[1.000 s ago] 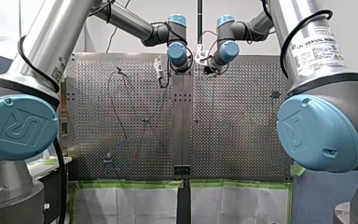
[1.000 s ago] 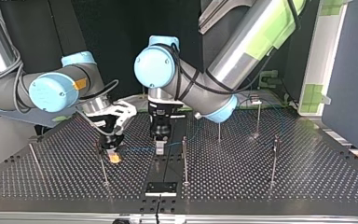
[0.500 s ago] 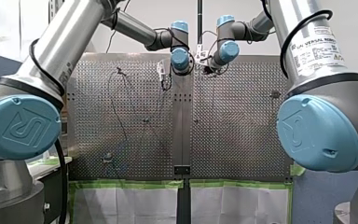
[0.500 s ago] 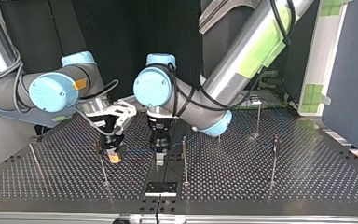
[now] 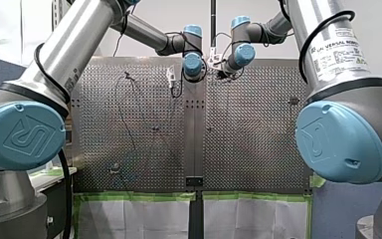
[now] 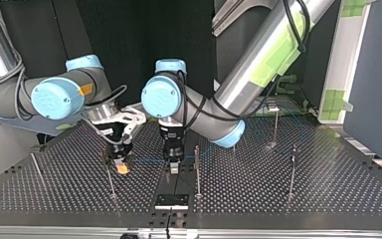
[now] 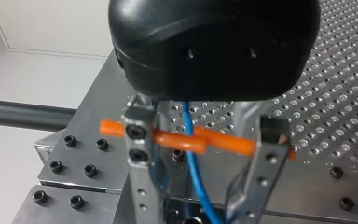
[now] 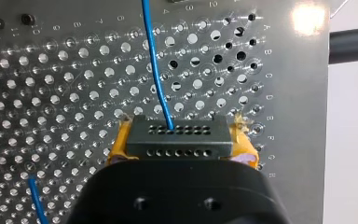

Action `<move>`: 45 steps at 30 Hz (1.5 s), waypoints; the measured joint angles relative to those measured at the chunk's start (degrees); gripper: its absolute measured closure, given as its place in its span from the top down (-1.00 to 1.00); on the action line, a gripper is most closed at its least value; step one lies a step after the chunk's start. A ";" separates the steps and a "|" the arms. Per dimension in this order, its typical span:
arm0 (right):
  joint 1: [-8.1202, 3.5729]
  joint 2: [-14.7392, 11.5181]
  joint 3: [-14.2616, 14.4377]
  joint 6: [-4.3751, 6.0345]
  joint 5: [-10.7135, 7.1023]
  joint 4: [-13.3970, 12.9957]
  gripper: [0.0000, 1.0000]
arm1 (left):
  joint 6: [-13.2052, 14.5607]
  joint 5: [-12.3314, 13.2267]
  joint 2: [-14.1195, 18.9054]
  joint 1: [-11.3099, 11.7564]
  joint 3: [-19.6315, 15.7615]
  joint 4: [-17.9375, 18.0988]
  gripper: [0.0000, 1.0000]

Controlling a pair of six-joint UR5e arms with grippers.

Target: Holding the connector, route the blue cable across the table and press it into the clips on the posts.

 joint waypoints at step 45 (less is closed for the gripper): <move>0.00 0.09 11.30 -1.04 1.34 -2.04 -1.00 | -1.72 0.13 -0.08 -1.66 -13.66 10.24 -1.00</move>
